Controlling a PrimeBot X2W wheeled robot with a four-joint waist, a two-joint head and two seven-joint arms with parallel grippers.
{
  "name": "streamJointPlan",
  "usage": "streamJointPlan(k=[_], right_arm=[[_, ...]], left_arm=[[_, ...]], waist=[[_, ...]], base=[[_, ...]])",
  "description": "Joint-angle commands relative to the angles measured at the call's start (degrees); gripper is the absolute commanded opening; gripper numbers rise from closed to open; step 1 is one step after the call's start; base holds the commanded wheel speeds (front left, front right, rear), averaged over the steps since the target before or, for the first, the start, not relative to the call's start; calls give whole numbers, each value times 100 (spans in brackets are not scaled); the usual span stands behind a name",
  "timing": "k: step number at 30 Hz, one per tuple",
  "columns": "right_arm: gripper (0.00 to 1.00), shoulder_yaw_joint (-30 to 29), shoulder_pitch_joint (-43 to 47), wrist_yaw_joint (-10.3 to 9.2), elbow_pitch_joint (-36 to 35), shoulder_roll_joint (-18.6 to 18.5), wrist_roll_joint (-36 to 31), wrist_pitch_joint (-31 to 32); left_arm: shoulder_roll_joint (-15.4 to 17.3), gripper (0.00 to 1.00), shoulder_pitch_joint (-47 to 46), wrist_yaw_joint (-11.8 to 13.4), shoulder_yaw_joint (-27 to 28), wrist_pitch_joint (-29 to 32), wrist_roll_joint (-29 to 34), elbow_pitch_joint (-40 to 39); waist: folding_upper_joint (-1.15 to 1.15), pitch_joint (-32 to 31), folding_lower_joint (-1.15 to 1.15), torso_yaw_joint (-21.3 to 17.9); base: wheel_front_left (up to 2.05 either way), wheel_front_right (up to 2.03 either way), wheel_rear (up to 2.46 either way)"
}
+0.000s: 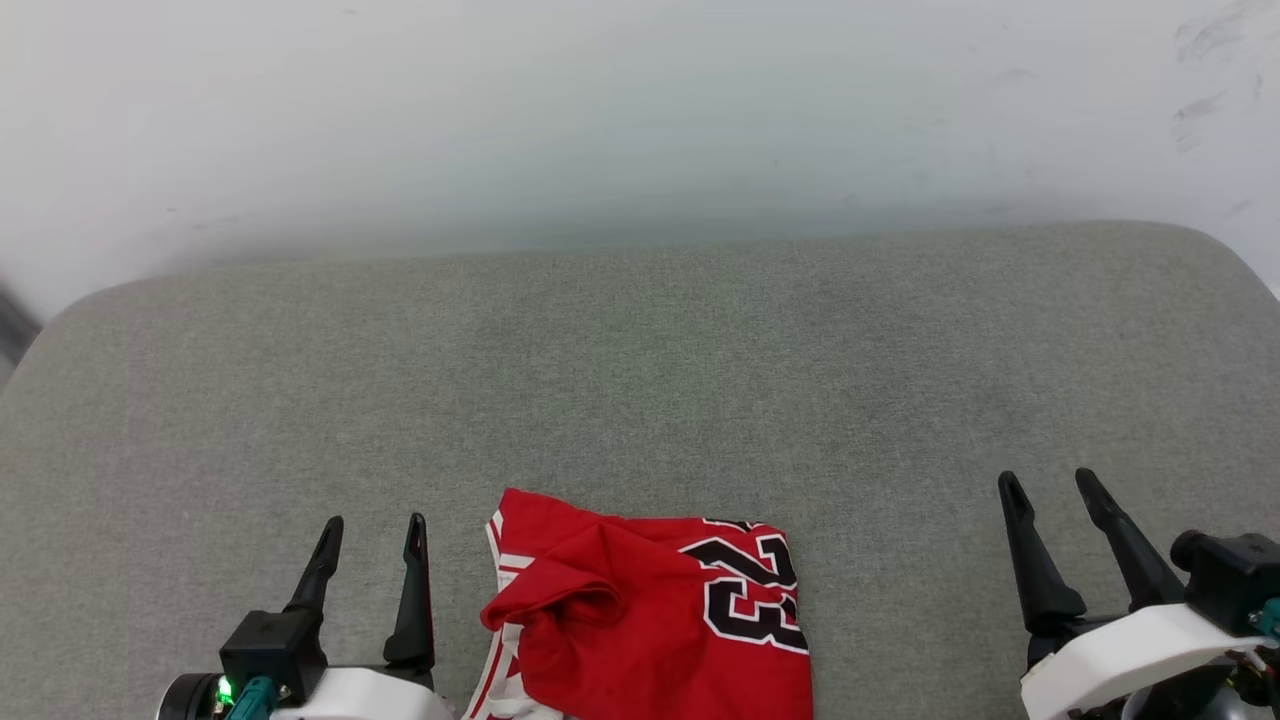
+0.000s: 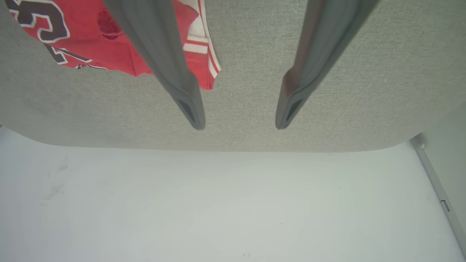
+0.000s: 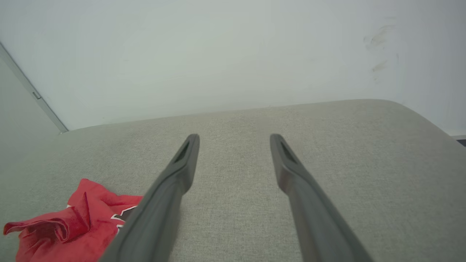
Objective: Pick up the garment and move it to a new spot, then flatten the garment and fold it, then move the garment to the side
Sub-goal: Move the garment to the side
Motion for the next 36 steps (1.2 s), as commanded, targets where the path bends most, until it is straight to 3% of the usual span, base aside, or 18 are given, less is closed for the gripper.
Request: streamJointPlan(k=[1, 8, 15, 20, 26, 33, 34, 35, 36], right_arm=[[100, -39, 73, 0, -22, 21, 99, 38], [100, -414, 122, 0, 272, 10, 1043, 797], [100, -193, 155, 0, 740, -532, 2356, 2375], [100, 122, -118, 0, 1089, -496, 2917, 3033], [100, 596, -550, -2, 1563, -372, 3357, 3273], [100, 1025, -851, -20, 2374, -317, 3383, 3437], [49, 1089, -908, -21, 2415, -292, 3419, 3437], [15, 1160, -954, -21, 2425, -285, 3457, 3427], [0, 1210, -991, -20, 2397, -271, 3521, 3398]], left_arm=[[-9, 100, -42, -24, 28, -11, 36, 8], [-137, 100, -230, -103, 118, -11, 121, -102], [-431, 100, -449, -269, 156, -11, 220, -195], [-666, 100, -633, -445, 189, -11, 325, -177], [-888, 100, -790, -663, 320, -11, 447, -85], [-1039, 100, -835, -877, 453, -11, 550, 63], [-1054, 100, -847, -894, 468, -11, 567, 72], [-1072, 100, -857, -917, 486, -11, 578, 81], [-1082, 100, -862, -939, 511, -12, 604, 89]], waist=[[0, 10, 0, 7], [0, 225, 0, 181], [0, 606, 0, 563], [0, 872, 0, 852], [0, 1120, 0, 1078], [0, 1244, 0, 1150], [0, 1255, 0, 1151], [0, 1259, 0, 1150], [0, 1254, 0, 1140]], base=[[0, 0, 0], [0, 0, 0], [0, 0, 0], [0, 0, 0], [0, 0, 0], [0, 0, 0], [0, 0, 0], [0, 0, 0], [0, 0, 0]])
